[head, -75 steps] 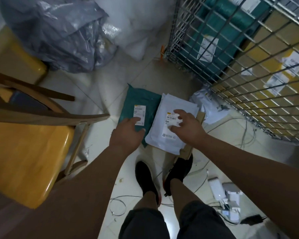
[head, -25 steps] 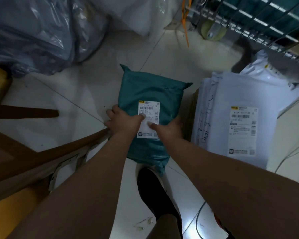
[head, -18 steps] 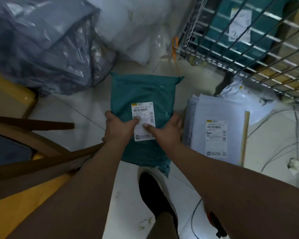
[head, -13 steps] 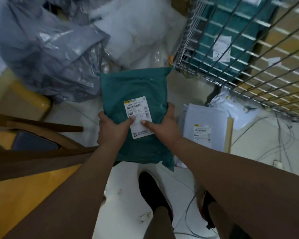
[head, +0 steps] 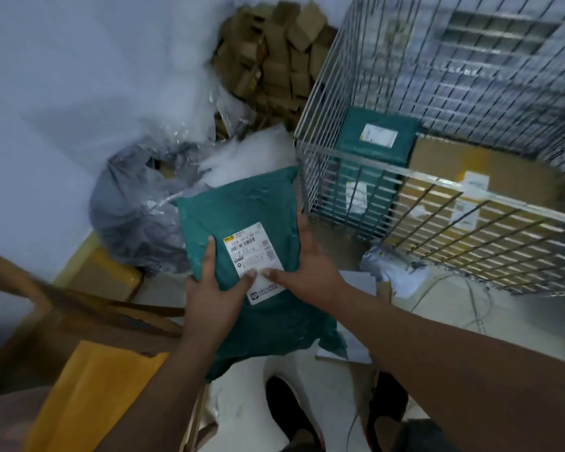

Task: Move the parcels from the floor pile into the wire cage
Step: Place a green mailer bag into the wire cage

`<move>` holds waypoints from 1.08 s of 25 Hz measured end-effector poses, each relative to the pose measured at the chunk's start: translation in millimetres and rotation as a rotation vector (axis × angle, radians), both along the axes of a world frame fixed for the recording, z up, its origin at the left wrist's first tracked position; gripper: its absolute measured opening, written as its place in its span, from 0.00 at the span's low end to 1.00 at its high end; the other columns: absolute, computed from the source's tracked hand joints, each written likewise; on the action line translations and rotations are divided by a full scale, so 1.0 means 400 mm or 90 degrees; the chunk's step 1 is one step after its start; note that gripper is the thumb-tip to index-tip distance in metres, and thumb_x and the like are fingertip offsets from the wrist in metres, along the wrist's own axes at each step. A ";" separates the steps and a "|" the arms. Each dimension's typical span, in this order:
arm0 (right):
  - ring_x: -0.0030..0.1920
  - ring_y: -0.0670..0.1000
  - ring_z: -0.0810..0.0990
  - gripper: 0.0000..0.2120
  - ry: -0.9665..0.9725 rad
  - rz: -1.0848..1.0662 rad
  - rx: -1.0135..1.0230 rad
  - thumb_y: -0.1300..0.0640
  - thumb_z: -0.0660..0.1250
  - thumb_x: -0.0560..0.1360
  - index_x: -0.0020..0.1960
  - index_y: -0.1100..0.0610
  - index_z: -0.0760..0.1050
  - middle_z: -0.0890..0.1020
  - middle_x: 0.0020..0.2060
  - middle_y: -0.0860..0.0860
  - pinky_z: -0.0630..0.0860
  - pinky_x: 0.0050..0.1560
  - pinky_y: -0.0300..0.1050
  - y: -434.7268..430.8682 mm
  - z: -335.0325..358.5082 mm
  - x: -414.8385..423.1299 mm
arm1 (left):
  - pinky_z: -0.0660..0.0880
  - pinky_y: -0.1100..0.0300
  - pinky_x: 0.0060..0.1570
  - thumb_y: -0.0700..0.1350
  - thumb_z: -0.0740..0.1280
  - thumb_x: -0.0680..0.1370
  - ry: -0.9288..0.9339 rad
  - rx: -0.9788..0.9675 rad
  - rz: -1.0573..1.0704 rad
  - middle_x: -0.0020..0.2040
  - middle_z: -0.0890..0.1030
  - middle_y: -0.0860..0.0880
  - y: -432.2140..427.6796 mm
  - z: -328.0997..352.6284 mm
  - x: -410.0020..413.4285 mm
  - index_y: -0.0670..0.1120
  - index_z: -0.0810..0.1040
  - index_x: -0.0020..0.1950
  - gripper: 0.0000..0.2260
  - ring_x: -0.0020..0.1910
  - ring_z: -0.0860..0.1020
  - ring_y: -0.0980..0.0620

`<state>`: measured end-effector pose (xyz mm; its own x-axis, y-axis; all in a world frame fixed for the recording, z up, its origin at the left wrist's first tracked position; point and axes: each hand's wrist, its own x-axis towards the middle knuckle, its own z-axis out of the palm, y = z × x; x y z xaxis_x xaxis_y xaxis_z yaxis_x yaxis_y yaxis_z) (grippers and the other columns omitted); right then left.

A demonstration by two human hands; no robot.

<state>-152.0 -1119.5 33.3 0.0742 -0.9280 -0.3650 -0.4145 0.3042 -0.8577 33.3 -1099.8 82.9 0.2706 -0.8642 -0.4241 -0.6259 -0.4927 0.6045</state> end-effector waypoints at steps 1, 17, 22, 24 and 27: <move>0.76 0.57 0.66 0.60 0.015 0.015 -0.003 0.35 0.76 0.68 0.81 0.39 0.33 0.61 0.79 0.51 0.68 0.74 0.56 -0.001 0.058 -0.028 | 0.70 0.50 0.65 0.66 0.71 0.73 -0.004 -0.005 -0.009 0.68 0.66 0.41 -0.002 0.055 -0.025 0.76 0.46 0.76 0.42 0.69 0.70 0.38; 0.78 0.67 0.61 0.45 0.076 0.076 0.036 0.32 0.71 0.72 0.76 0.25 0.42 0.46 0.81 0.55 0.63 0.78 0.57 0.043 0.550 -0.329 | 0.70 0.40 0.69 0.68 0.72 0.65 -0.029 -0.086 -0.135 0.72 0.70 0.39 0.026 0.495 -0.262 0.71 0.62 0.76 0.40 0.71 0.71 0.38; 0.76 0.62 0.64 0.49 0.064 -0.006 0.017 0.36 0.76 0.69 0.77 0.26 0.46 0.55 0.77 0.54 0.63 0.77 0.49 0.029 0.614 -0.361 | 0.68 0.37 0.70 0.70 0.70 0.64 -0.032 -0.103 -0.224 0.71 0.69 0.37 -0.034 0.513 -0.282 0.71 0.61 0.76 0.41 0.71 0.69 0.35; 0.73 0.60 0.68 0.49 0.072 -0.056 0.007 0.37 0.77 0.69 0.78 0.27 0.47 0.61 0.71 0.54 0.64 0.74 0.44 0.026 0.622 -0.370 | 0.69 0.38 0.69 0.68 0.72 0.68 -0.027 -0.099 -0.263 0.72 0.68 0.40 -0.065 0.516 -0.285 0.73 0.60 0.75 0.38 0.71 0.69 0.36; 0.72 0.60 0.68 0.50 0.079 -0.117 -0.003 0.35 0.77 0.68 0.78 0.27 0.48 0.62 0.71 0.53 0.64 0.75 0.47 0.026 0.631 -0.392 | 0.71 0.41 0.66 0.62 0.74 0.72 0.011 -0.132 -0.308 0.72 0.69 0.45 -0.106 0.533 -0.306 0.71 0.62 0.75 0.35 0.70 0.71 0.40</move>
